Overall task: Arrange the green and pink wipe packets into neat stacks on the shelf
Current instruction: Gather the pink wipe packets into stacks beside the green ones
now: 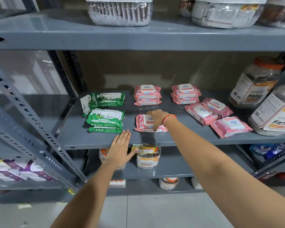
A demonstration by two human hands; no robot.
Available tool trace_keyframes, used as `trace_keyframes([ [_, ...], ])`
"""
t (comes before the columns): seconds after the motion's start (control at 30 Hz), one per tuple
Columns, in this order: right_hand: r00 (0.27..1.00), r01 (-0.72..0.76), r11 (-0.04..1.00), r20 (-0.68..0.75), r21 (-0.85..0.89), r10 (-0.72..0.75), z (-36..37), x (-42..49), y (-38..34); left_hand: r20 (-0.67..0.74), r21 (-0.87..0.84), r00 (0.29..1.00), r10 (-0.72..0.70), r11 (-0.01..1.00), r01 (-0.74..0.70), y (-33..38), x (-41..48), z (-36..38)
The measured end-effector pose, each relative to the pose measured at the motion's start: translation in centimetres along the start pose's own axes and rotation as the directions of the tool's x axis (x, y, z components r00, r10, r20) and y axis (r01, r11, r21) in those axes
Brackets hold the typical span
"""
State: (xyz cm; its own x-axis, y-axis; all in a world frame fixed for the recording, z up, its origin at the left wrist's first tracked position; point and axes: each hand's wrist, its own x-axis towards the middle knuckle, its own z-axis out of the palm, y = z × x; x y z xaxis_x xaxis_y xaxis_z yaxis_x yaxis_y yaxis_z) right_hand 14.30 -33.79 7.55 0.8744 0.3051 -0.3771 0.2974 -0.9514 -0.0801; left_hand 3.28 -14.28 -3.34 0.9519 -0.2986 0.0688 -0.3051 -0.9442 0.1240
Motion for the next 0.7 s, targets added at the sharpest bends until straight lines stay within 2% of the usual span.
trace_keyframes([
  [0.23,0.998,0.043,0.999,-0.049,0.025,-0.042,0.8,0.0,0.9,0.004,-0.011,1.000,-0.029,1.000,0.029,0.4,0.0,-0.1],
  [0.4,0.982,0.091,0.978,-0.182,0.188,-0.057,1.9,-0.9,3.3,-0.127,-0.059,0.992,0.002,0.998,-0.009,2.3,-0.4,0.1],
  [0.53,0.960,0.082,0.958,-0.282,0.273,-0.002,1.5,-2.2,6.5,-0.199,-0.100,0.977,0.082,0.990,-0.103,5.6,0.8,0.1],
  [0.7,0.918,-0.041,0.955,-0.367,0.293,0.152,1.0,-3.9,11.6,-0.203,-0.119,0.957,0.207,0.965,-0.234,10.5,3.7,0.6],
])
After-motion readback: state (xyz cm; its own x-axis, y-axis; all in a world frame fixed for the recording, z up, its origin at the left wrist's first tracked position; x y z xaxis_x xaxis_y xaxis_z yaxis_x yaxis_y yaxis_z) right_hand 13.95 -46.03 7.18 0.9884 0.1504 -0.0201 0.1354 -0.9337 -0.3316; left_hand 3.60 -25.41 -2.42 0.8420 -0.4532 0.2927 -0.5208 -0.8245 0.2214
